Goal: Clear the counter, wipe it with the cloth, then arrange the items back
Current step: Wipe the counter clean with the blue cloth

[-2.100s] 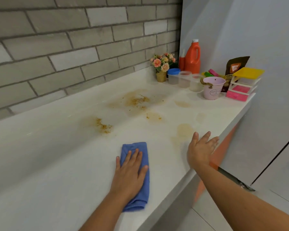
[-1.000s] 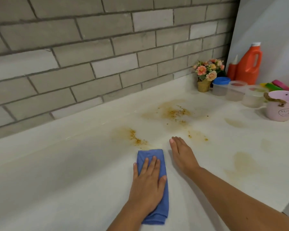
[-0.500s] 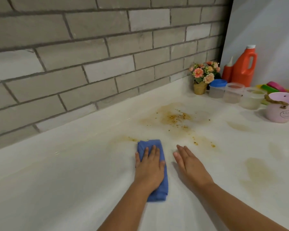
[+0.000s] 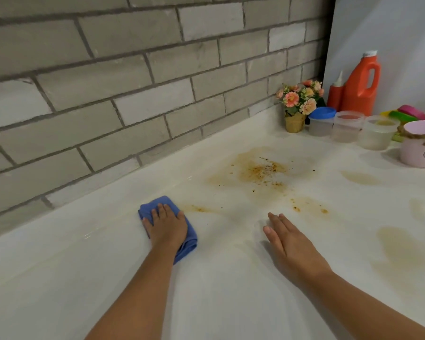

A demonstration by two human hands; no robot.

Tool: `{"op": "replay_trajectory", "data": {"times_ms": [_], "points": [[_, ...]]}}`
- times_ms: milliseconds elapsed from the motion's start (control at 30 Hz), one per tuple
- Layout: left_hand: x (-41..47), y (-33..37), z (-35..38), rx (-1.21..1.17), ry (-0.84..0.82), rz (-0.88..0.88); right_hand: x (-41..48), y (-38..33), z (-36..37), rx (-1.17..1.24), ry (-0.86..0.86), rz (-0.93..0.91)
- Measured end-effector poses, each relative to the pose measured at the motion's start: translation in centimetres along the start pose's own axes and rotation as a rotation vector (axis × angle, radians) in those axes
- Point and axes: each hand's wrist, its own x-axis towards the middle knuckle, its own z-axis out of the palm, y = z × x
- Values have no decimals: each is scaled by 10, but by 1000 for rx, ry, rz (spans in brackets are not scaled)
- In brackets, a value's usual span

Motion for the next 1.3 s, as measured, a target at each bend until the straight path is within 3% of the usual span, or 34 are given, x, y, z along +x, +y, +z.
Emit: {"op": "replay_trajectory", "data": {"times_ms": [167,367,600,767,867,933,1000,1300], "points": [[-33,-32,5,-22,4,342,1,0,-1,4,-10,9],[36,-76,-3,47,92,201,0,1,1,-18,21,10],[63,-22,3,24,27,246,1,-3,1,-54,13,-3],[-20,-16,5,-55,-62,595,1,0,1,-50,-5,-16],[-20,-60,-11,-198,1,484,1,-2,-2,-46,8,-18],[5,-89,-22,-178,65,336,0,-4,-2,-57,10,-19],[30,-97,-22,-112,115,301,0,-5,-2,-74,12,-18],[64,-13,4,-37,-9,354,0,-6,-2,-141,-17,-47]]}}
